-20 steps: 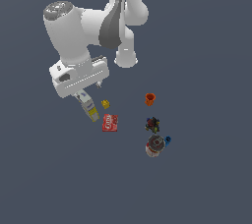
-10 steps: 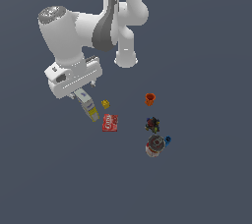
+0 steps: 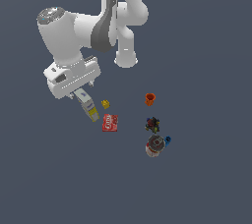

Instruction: Pick up a designated object from a clutter of objects.

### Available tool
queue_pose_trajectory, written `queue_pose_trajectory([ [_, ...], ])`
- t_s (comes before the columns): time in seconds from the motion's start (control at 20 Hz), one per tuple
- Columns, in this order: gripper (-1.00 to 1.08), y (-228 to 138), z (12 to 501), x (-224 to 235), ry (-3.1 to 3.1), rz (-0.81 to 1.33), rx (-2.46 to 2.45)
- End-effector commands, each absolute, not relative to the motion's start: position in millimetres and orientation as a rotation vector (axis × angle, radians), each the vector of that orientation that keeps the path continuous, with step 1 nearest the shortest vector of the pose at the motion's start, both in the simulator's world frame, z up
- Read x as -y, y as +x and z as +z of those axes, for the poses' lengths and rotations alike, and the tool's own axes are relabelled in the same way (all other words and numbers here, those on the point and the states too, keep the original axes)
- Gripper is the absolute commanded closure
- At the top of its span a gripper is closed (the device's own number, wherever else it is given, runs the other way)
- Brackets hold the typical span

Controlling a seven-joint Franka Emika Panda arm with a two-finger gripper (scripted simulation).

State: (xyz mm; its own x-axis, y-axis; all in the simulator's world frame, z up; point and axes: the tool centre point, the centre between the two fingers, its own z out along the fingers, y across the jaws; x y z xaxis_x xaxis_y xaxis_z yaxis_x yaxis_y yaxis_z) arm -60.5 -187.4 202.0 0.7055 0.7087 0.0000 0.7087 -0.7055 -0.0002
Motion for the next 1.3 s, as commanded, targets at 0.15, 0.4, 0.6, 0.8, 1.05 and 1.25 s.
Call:
queue_pose_trajectory([
  [0.15, -0.92, -61, 192, 188, -2.901, 0.000, 1.206],
  [0.4, -0.92, -62, 170, 188, -2.901, 0.001, 1.208],
  [0.6, -0.92, -62, 157, 188, -2.900, 0.001, 1.210],
  [0.8, -0.92, -61, 152, 188, -2.900, 0.001, 1.210],
  [1.05, 1.08, -61, 152, 188, -2.900, 0.001, 1.210],
  [1.25, 1.08, -61, 152, 188, -2.900, 0.001, 1.210],
])
